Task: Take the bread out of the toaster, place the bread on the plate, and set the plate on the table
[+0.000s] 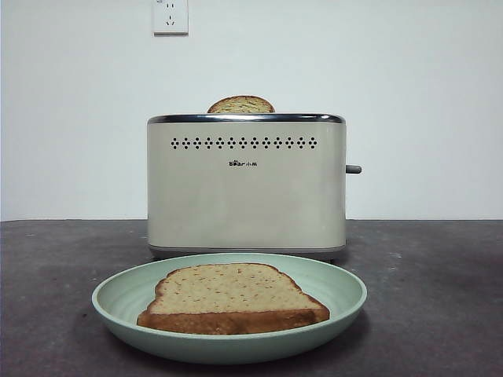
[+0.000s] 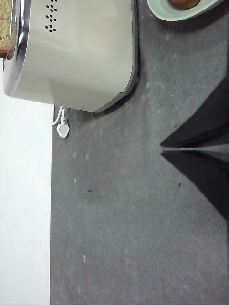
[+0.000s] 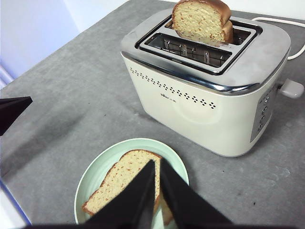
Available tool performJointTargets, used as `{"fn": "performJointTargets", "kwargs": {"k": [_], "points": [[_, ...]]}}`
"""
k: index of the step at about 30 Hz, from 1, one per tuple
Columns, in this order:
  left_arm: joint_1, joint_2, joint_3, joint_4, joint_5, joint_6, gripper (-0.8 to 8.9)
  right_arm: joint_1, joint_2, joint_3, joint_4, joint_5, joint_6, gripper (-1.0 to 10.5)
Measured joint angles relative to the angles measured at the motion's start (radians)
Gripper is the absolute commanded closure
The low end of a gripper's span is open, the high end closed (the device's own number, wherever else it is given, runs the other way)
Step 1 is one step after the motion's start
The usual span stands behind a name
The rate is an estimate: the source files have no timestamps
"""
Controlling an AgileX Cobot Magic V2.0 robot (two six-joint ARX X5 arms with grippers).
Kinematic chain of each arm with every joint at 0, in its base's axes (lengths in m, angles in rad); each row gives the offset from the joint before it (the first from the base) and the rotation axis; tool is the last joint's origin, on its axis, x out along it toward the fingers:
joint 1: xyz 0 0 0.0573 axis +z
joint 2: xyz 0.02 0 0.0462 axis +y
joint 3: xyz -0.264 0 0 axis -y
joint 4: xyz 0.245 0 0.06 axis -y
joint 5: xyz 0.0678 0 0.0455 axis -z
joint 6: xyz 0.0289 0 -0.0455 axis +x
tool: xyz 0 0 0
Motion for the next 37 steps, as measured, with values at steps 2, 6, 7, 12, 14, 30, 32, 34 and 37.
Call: {"fn": "performJointTargets", "kwargs": {"k": [2, 6, 7, 12, 14, 30, 32, 34, 37], "points": [[0.000, 0.000, 0.000, 0.000, 0.000, 0.000, 8.07, -0.004, 0.000, 0.000, 0.000, 0.010, -0.012, 9.4], [0.000, 0.000, 0.000, 0.000, 0.000, 0.000, 8.07, -0.086, -0.047, -0.002, 0.010, 0.110, -0.050, 9.4], [0.000, 0.000, 0.000, 0.000, 0.000, 0.000, 8.07, -0.124, -0.068, -0.009, 0.032, 0.120, -0.058, 9.4], [0.000, 0.000, 0.000, 0.000, 0.000, 0.000, 8.07, -0.302, -0.199, -0.135, 0.180, 0.068, -0.075, 9.4], [0.000, 0.000, 0.000, 0.000, 0.000, 0.000, 8.07, -0.369, -0.261, -0.217, 0.240, 0.071, -0.079, 9.4], [0.000, 0.000, 0.000, 0.000, 0.000, 0.000, 8.07, -0.563, -0.672, -0.786, 0.573, 0.130, -0.082, 9.4], [0.000, 0.000, 0.000, 0.000, 0.000, 0.000, 8.07, -0.563, -0.702, -0.819, 0.573, 0.130, -0.082, 9.4], [0.000, 0.000, 0.000, 0.000, 0.000, 0.000, 8.07, -0.563, -0.730, -0.848, 0.569, 0.130, -0.082, 9.4], [0.000, 0.000, 0.000, 0.000, 0.000, 0.000, 8.07, -0.563, -0.761, -0.875, 0.558, 0.130, -0.082, 9.4]]}}
